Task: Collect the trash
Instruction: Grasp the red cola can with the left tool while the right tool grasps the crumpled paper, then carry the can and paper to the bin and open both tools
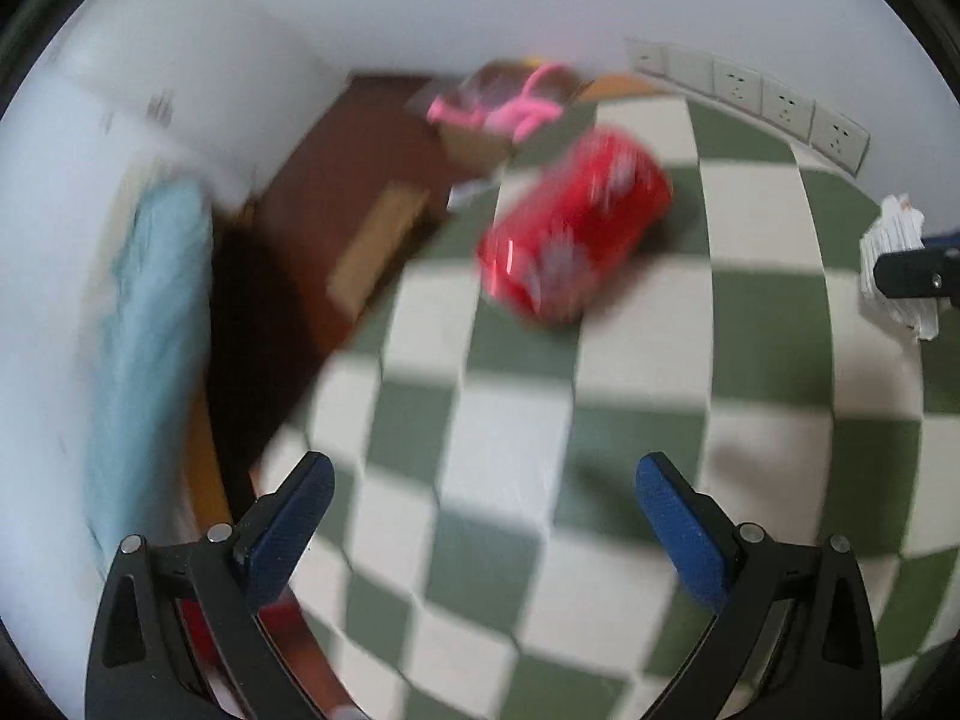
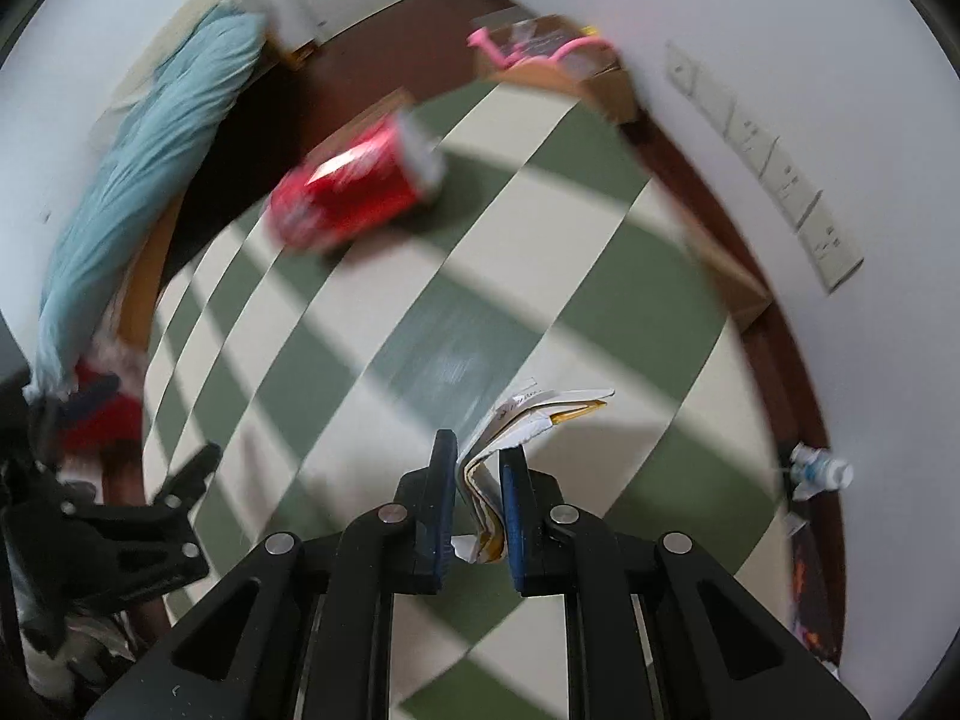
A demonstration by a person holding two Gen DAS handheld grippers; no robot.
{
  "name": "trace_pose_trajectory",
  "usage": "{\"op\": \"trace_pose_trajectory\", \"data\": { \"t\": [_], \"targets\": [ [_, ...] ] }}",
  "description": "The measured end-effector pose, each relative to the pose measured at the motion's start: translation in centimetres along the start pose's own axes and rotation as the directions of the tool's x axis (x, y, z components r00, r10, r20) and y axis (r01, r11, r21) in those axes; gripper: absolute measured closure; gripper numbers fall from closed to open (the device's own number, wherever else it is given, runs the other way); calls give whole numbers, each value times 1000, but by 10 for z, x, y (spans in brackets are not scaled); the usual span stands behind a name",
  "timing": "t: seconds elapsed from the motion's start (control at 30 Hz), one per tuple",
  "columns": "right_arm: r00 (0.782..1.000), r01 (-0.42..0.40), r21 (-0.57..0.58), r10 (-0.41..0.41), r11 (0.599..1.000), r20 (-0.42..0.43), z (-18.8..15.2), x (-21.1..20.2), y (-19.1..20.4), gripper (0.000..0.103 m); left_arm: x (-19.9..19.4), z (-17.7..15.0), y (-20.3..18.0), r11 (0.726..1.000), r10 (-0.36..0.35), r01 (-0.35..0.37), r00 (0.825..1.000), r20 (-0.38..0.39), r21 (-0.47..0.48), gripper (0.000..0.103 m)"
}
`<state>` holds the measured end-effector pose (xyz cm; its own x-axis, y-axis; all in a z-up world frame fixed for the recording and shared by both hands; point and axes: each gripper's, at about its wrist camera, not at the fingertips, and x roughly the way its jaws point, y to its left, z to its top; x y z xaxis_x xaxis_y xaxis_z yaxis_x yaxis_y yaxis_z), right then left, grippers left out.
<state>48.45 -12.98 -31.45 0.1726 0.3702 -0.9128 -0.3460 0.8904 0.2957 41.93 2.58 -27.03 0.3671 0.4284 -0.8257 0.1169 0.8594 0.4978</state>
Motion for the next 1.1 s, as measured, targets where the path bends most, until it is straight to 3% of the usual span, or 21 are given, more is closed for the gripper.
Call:
{"op": "trace_pose_trajectory", "data": {
  "t": [0.17,0.33,0.53,0.6,0.67,0.7,0.77,0.93,1.03,1.1],
  "targets": [
    [1000,25,32,-25,999,6,54,7,-15,88,21,57,-12,983,-51,48,999,12,178,1],
    [999,38,45,-38,998,-11,86,16,-31,88,53,89,-26,947,-88,100,995,-52,306,1],
    [999,28,93,-25,995,-36,90,31,-48,88,90,94,-36,903,-132,201,971,-201,380,1],
    [999,25,104,-20,994,-48,89,37,-53,88,95,92,-39,897,-122,199,970,-212,395,10],
    [999,22,114,-16,993,-52,87,40,-58,88,90,91,-36,906,-135,202,971,-200,371,30],
    [998,21,116,-15,993,-53,86,41,-59,88,88,90,-33,913,-130,193,973,-192,360,30],
    [999,18,112,-12,993,-51,85,41,-60,88,83,88,-27,918,-190,247,961,-201,311,30],
    [999,16,98,-12,995,-34,78,34,-53,88,59,68,-15,948,-204,230,969,-137,217,31],
    [1000,8,84,-7,996,-17,69,26,-44,88,40,47,-5,967,-221,231,970,-97,103,31],
    [1000,-4,78,4,997,2,59,18,-35,88,27,27,5,967,-253,252,963,-92,-25,31]
  ]
}}
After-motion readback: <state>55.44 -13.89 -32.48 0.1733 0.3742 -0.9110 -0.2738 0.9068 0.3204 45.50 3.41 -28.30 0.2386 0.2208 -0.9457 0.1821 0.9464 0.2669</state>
